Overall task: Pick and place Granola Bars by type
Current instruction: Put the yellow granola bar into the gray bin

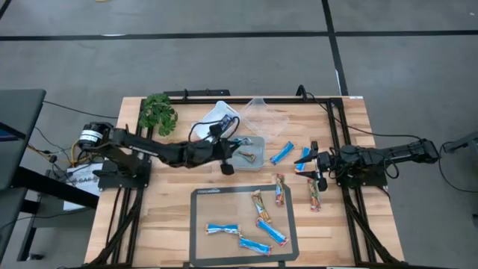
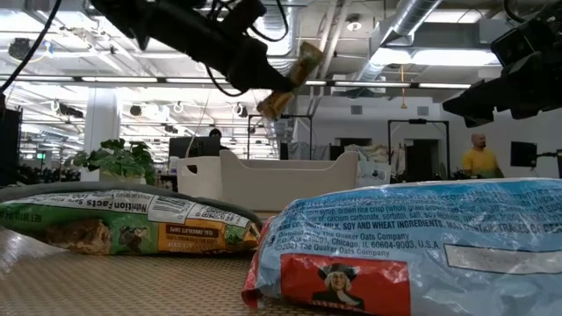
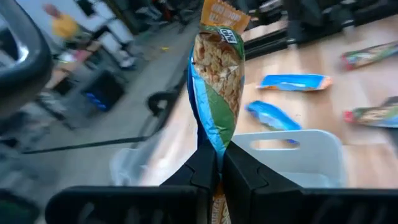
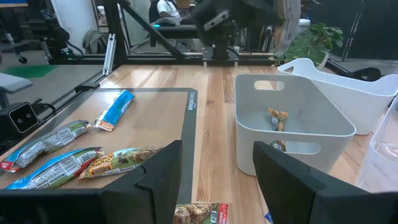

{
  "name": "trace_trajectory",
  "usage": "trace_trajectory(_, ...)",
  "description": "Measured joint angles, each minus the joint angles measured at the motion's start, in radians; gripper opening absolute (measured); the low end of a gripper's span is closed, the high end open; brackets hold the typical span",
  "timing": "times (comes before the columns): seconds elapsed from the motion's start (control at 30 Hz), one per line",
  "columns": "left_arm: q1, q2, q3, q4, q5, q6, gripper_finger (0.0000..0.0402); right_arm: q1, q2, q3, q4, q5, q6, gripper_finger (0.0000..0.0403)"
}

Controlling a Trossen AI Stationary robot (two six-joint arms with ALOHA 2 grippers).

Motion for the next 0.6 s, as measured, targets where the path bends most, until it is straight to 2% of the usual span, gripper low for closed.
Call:
trace_trajectory(0.13,0.05,0.025,0.067,-0.168,0.097,-0.044,0.0008,0.0,0.0,0.0,0.0,0.0,0.0,0.0191)
trace_trajectory(0.23,0.083,0.061,0.154,-0.358,0.109,-0.053,0.0004,0.0,0.0,0.0,0.0,0.0,0.0,0.0191)
trace_trajectory(0.4,0.112,0.133,0.276,-0.585,0.126,-0.054,0.001,0.0,0.0,0.0,0.0,0.0,0.0,0.0191)
trace_trajectory(0.5,0.121,0.179,0.311,-0.659,0.157,-0.053,0.0017,0.0,0.0,0.0,0.0,0.0,0.0,0.0191)
trace_trajectory(0.6,0.128,0.216,0.322,-0.655,0.185,-0.052,0.0021,0.0,0.0,0.0,0.0,0.0,0.0,0.0191)
